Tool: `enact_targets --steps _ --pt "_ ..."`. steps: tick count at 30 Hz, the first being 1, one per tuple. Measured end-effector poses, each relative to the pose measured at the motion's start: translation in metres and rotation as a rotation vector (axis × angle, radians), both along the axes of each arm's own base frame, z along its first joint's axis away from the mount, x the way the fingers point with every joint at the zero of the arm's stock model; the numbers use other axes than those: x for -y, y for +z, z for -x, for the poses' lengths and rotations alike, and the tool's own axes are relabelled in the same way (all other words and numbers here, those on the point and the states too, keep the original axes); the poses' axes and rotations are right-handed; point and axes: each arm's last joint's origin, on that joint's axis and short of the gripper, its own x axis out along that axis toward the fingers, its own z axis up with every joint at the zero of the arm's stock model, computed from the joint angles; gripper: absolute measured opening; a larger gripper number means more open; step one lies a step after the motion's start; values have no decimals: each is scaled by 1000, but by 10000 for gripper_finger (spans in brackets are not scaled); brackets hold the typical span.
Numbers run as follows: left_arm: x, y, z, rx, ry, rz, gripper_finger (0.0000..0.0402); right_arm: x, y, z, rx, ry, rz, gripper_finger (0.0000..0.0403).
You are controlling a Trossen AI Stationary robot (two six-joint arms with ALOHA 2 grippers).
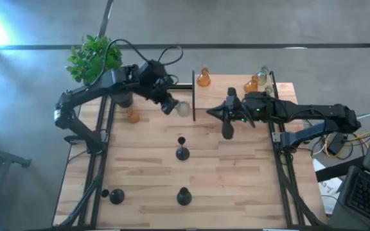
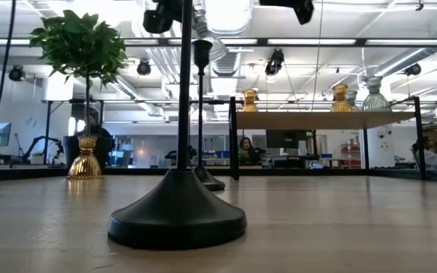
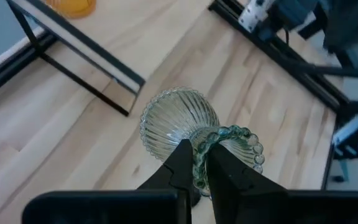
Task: Pick & Place candle stick holders
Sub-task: Put the green glass candle holder on the shelf
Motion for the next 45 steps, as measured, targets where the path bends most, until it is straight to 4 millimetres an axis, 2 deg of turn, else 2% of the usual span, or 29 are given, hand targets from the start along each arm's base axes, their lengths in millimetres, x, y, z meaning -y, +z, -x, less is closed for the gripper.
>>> enact_targets --steps 4,8,16,21,27,35,45 --pt "-7 7 -11 26 16 11 28 4 4 -19 -119 -56 103 9" --pt "-12 17 -15 69 23 42 28 6 12 -39 -152 -53 155 23" --pt "-16 18 -19 77 30 43 28 7 26 -66 -160 -48 175 112" --pt "-16 19 -20 87 27 35 28 8 24 -77 -180 -46 186 169" --pt "-17 19 -19 89 29 18 28 12 18 -87 -209 -118 220 213" --pt "-16 20 -20 99 11 22 28 14 18 -88 -215 -188 242 228" --pt "-17 22 -21 126 3 19 28 15 17 -90 -211 -195 243 204"
